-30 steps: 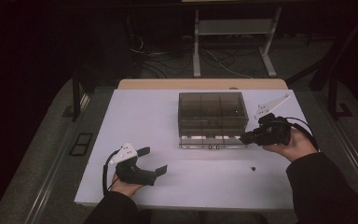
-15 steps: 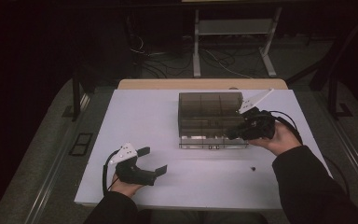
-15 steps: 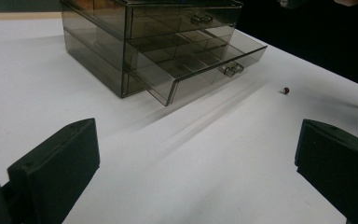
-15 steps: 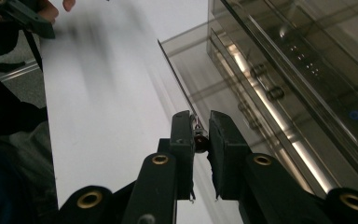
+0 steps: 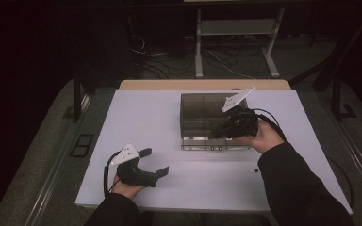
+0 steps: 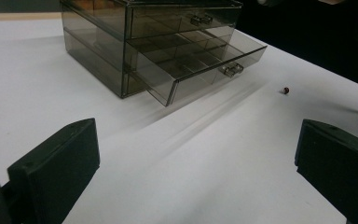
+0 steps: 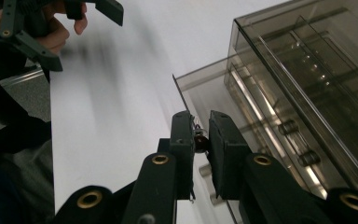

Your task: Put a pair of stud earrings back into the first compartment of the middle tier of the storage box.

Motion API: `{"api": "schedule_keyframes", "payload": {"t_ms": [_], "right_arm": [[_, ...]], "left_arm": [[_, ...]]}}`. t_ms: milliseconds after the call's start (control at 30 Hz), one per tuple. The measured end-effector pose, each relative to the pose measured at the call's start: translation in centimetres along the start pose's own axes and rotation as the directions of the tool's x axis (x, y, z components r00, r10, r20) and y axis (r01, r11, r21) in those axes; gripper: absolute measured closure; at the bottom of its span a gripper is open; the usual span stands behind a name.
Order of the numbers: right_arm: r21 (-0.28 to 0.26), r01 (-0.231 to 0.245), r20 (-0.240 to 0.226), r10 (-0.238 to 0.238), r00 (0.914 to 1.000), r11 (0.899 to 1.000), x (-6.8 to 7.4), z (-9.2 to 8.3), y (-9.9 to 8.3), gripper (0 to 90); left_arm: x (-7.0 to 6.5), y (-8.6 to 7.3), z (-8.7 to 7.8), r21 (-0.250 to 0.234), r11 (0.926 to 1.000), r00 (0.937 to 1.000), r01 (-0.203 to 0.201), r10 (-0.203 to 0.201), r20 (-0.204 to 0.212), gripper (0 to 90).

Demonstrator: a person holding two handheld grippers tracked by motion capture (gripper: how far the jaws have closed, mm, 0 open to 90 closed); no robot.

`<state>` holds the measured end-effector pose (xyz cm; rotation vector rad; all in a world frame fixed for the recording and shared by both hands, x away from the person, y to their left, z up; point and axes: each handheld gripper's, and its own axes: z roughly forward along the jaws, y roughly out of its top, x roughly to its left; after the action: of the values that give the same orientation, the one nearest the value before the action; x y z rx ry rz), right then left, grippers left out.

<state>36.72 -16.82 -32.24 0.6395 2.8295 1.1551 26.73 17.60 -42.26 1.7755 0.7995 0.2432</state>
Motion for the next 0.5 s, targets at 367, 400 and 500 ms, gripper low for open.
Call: {"api": "schedule_keyframes", "payload": {"t_ms": [367, 400, 500], "right_arm": [[0.011, 0.008, 0.002, -0.008, 1.0, 1.0, -0.2, 2.7, 1.2, 79.2], [0.014, 0.013, 0.006, -0.013, 0.9999, 1.0, -0.3, 2.9, 1.2, 79.1], [0.022, 0.017, 0.011, -0.018, 0.9998, 1.0, -0.3, 3.6, 1.3, 79.1]], "left_arm": [[0.0, 0.0, 0.0, 0.003, 1.0, 1.0, -0.003, 0.003, 0.003, 0.0], [0.0, 0.0, 0.0, 0.003, 1.0, 1.0, -0.003, 0.003, 0.004, 0.0], [0.0, 0.0, 0.0, 0.003, 1.0, 1.0, -0.005, 0.005, 0.005, 0.0]]}}
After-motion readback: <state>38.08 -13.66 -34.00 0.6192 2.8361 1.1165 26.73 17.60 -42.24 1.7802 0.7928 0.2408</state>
